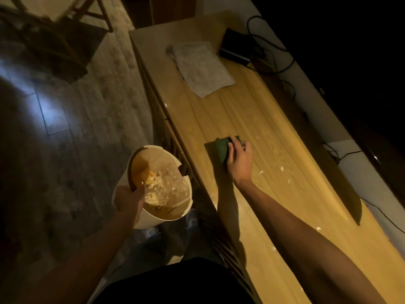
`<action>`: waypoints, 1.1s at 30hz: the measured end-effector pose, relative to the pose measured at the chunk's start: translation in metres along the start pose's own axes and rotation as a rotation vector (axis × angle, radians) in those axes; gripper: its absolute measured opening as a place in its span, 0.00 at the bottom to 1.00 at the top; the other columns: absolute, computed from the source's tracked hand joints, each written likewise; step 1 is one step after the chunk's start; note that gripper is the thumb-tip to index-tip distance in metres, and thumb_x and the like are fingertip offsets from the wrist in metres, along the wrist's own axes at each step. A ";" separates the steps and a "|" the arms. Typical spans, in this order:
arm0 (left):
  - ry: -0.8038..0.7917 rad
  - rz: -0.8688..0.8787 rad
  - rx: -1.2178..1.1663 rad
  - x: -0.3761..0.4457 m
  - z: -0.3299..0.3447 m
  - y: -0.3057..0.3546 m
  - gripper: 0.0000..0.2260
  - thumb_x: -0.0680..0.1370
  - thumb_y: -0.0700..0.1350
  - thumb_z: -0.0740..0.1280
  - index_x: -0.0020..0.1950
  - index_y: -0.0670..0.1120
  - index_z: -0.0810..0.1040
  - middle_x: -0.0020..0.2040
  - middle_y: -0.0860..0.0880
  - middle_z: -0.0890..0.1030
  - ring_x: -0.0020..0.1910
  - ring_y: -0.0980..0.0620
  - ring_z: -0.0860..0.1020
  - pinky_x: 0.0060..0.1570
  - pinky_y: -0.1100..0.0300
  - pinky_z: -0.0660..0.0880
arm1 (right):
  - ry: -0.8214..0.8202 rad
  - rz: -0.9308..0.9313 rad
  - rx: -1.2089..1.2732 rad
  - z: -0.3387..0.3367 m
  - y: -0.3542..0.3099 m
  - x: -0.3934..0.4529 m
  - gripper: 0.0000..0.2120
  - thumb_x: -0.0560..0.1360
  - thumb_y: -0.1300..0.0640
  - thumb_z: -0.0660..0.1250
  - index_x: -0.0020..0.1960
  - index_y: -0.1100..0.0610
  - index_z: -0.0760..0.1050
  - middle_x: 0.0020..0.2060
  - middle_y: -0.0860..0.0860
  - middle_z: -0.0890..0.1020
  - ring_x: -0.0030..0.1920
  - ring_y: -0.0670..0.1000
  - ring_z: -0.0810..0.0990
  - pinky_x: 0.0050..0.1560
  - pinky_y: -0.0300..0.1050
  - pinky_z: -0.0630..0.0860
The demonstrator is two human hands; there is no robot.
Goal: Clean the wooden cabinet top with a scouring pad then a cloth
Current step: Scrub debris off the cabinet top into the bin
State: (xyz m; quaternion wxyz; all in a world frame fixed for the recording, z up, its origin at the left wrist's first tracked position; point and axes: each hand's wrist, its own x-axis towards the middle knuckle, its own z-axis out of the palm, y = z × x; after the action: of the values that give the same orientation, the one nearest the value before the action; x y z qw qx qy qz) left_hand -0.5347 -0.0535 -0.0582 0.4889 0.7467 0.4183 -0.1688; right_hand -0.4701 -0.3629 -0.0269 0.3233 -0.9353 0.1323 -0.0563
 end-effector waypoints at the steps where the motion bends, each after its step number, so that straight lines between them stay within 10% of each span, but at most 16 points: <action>1: 0.005 0.008 -0.004 -0.004 0.000 0.002 0.27 0.76 0.54 0.72 0.69 0.39 0.73 0.62 0.38 0.79 0.62 0.36 0.77 0.61 0.39 0.75 | 0.003 0.017 0.005 -0.011 0.015 0.011 0.18 0.85 0.55 0.60 0.71 0.58 0.75 0.58 0.62 0.75 0.58 0.60 0.75 0.62 0.53 0.72; 13: 0.181 -0.031 -0.007 -0.023 0.019 0.004 0.21 0.78 0.45 0.71 0.57 0.27 0.76 0.48 0.32 0.78 0.47 0.41 0.77 0.39 0.54 0.74 | 0.132 0.162 -0.212 -0.109 0.179 0.139 0.19 0.85 0.46 0.55 0.73 0.51 0.70 0.63 0.60 0.71 0.61 0.62 0.71 0.64 0.57 0.72; 17: 0.221 -0.077 0.047 -0.027 0.029 0.002 0.19 0.80 0.43 0.68 0.60 0.27 0.75 0.57 0.27 0.78 0.60 0.30 0.77 0.60 0.43 0.73 | 0.099 0.279 -0.218 -0.116 0.216 0.165 0.21 0.85 0.44 0.52 0.75 0.48 0.66 0.64 0.63 0.74 0.63 0.66 0.75 0.65 0.60 0.72; 20: 0.281 -0.115 0.036 -0.027 0.038 -0.005 0.17 0.78 0.43 0.70 0.57 0.29 0.76 0.52 0.30 0.79 0.57 0.30 0.78 0.57 0.41 0.74 | 0.068 0.320 -0.235 -0.106 0.231 0.172 0.21 0.86 0.45 0.52 0.76 0.49 0.65 0.63 0.65 0.77 0.61 0.68 0.77 0.64 0.60 0.73; 33: 0.317 -0.179 0.064 -0.026 0.049 -0.020 0.11 0.75 0.46 0.73 0.50 0.39 0.78 0.50 0.35 0.80 0.54 0.38 0.79 0.51 0.50 0.72 | -0.039 -0.192 -0.378 0.004 0.119 0.091 0.24 0.78 0.63 0.65 0.74 0.54 0.70 0.66 0.60 0.73 0.58 0.62 0.72 0.58 0.55 0.75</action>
State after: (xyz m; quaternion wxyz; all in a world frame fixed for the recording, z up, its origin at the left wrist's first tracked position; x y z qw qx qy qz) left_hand -0.5584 -0.1042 -0.0758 0.3760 0.7389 0.5492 -0.1052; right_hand -0.4068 -0.4765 -0.1022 0.1378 -0.9885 0.0444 -0.0432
